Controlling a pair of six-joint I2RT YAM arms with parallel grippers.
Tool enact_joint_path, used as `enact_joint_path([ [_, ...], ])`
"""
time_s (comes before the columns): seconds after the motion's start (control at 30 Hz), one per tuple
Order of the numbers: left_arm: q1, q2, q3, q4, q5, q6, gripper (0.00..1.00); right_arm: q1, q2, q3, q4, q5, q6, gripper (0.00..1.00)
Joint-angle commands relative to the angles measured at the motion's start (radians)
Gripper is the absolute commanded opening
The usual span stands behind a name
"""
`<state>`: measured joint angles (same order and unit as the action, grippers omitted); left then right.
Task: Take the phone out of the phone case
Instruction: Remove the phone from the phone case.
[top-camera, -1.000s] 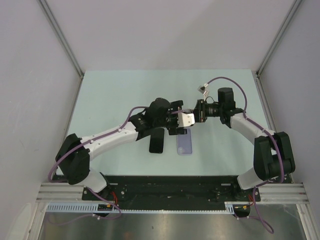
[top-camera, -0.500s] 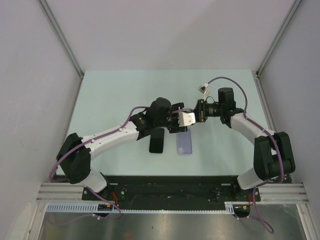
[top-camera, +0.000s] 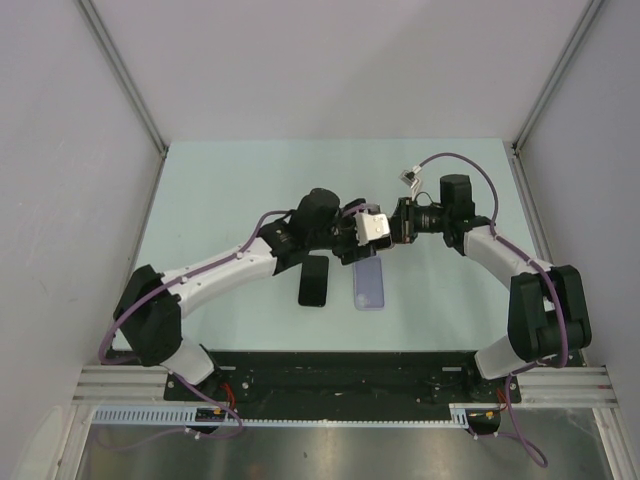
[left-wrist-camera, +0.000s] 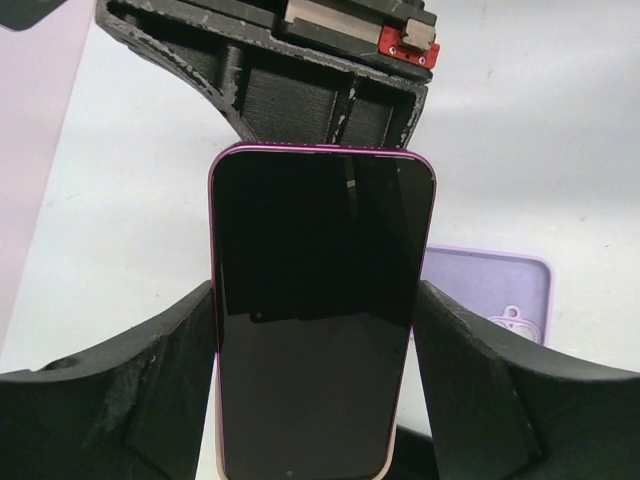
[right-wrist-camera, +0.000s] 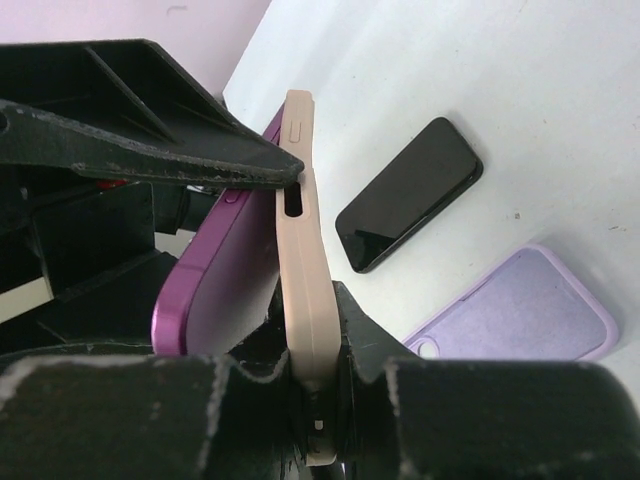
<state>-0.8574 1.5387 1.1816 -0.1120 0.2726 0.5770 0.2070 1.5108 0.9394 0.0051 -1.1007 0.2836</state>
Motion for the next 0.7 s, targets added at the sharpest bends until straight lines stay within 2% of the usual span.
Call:
enact_joint_path([
  [0.0, 0.037, -0.015, 0.075, 0.018, 0.115, -0.143, 0.01, -0.024, -0.038, 0.012, 0.033, 0.028, -0.021, 0.0],
  [0.3, 0.096, 0.005, 0.104, 0.026, 0.191, -0.296, 0.0, -0.024, -0.054, 0.012, 0.01, 0.051, -0.069, 0.0],
  [0.5, 0.112, 0.003, 0.105, 0.049, 0.171, -0.388, 0.0, -0.009, -0.07, 0.012, -0.001, 0.096, -0.113, 0.0],
  [0.67, 0.123, 0.0, 0.108, 0.06, 0.091, -0.44, 0.0, -0.008, -0.087, 0.012, -0.037, 0.156, -0.135, 0.0],
])
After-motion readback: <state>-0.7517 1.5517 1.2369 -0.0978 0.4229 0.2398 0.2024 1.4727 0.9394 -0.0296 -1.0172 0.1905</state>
